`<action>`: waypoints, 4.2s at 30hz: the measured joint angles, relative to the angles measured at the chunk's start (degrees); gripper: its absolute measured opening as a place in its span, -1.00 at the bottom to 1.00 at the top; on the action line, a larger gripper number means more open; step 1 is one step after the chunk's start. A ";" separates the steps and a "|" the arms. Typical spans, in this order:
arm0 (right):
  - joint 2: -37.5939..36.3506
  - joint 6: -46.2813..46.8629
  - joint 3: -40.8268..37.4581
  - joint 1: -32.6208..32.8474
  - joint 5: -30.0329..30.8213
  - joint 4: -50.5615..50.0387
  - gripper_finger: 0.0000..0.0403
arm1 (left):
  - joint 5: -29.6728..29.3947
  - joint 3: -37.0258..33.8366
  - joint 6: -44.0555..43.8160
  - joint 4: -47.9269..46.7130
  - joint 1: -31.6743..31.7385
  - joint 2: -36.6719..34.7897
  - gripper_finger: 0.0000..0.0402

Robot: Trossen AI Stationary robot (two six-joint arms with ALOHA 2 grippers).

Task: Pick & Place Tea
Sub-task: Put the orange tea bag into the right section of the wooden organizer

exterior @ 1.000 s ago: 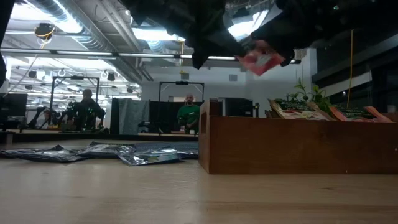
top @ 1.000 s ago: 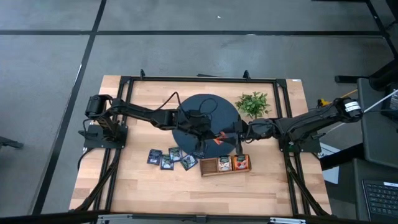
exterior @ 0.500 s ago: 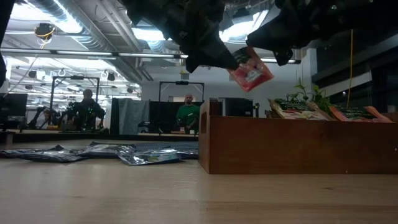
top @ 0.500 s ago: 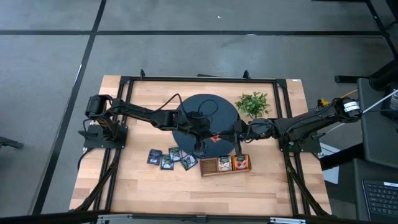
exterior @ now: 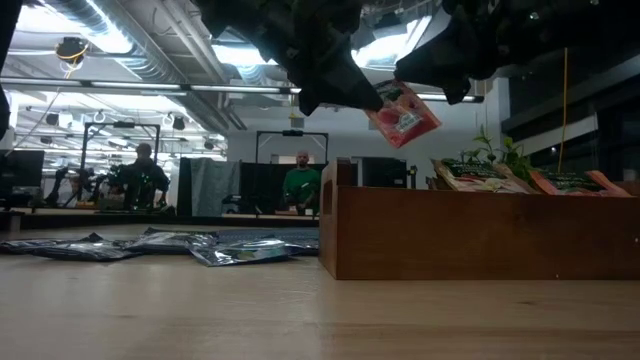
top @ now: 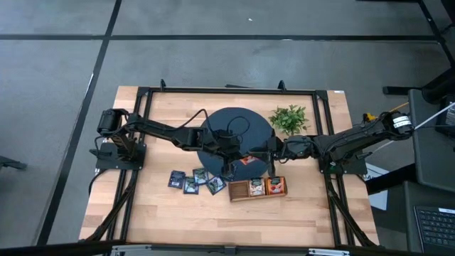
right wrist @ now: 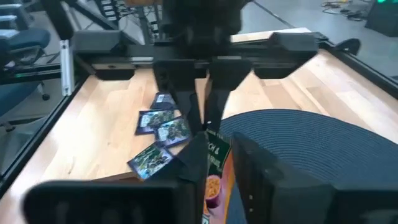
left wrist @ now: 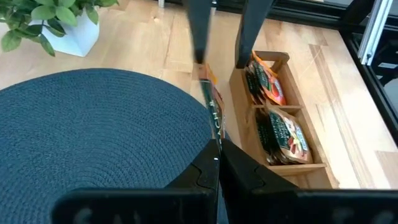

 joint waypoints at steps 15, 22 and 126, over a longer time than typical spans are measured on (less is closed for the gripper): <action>0.00 1.79 0.00 -0.80 1.51 -1.73 -0.17 | -0.41 -0.01 0.37 0.43 0.00 -0.01 -0.99; 0.00 1.76 0.00 -0.80 0.27 -1.73 -0.23 | -2.40 -0.03 0.50 2.27 0.00 -0.01 -0.99; -9.31 3.24 6.53 10.32 -6.12 -45.86 -0.32 | -0.59 -0.03 -4.23 -1.55 0.00 -0.01 -0.81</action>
